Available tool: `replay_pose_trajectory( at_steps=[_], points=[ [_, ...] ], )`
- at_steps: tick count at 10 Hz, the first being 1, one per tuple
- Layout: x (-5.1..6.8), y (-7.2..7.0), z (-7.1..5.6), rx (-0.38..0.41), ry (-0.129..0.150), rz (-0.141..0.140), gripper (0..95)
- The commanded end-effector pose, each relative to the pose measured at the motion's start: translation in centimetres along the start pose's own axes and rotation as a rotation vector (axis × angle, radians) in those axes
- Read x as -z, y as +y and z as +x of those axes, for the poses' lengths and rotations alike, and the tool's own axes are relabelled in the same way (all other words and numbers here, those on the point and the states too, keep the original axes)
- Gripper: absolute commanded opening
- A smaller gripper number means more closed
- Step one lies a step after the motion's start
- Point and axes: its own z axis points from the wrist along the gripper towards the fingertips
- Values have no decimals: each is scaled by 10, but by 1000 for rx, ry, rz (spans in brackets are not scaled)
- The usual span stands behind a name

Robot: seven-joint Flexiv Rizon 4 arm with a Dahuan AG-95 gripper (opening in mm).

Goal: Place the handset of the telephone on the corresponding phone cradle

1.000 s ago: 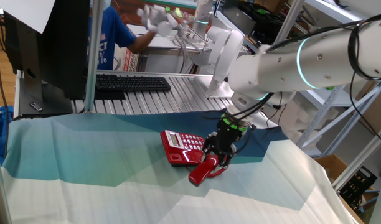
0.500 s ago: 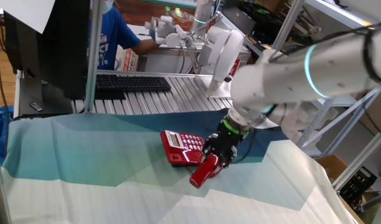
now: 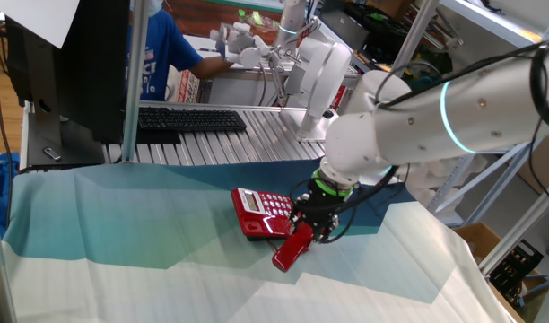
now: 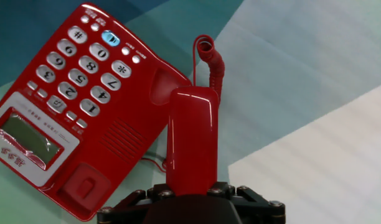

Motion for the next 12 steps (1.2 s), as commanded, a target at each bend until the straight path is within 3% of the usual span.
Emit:
replay_pose_trajectory(
  at_steps=[1, 4, 7, 9, 12],
  points=[
    [0, 1, -1, -81, 73, -9, 0],
    [3, 5, -4, -233, 91, -17, 0],
    [8, 14, -13, -406, 120, 1, 0],
    [9, 16, -16, -458, 137, 2, 0],
    [11, 35, -30, -479, 164, 18, 0]
  ],
)
